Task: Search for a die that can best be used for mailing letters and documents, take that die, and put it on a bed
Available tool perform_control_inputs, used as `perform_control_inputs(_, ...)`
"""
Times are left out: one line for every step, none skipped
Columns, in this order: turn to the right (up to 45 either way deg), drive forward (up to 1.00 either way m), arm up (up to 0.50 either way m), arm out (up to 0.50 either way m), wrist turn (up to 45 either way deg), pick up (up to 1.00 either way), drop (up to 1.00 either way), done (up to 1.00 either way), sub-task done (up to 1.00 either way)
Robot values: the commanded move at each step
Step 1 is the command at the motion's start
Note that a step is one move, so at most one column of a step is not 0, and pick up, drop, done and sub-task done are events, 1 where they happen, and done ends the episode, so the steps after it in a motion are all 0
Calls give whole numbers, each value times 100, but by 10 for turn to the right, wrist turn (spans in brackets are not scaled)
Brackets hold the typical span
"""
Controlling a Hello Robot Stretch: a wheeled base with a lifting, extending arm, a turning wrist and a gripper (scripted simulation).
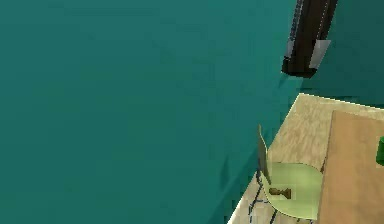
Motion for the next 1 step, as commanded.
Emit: perform_control_inputs(150,0,0,0,0,0,0,0,0)
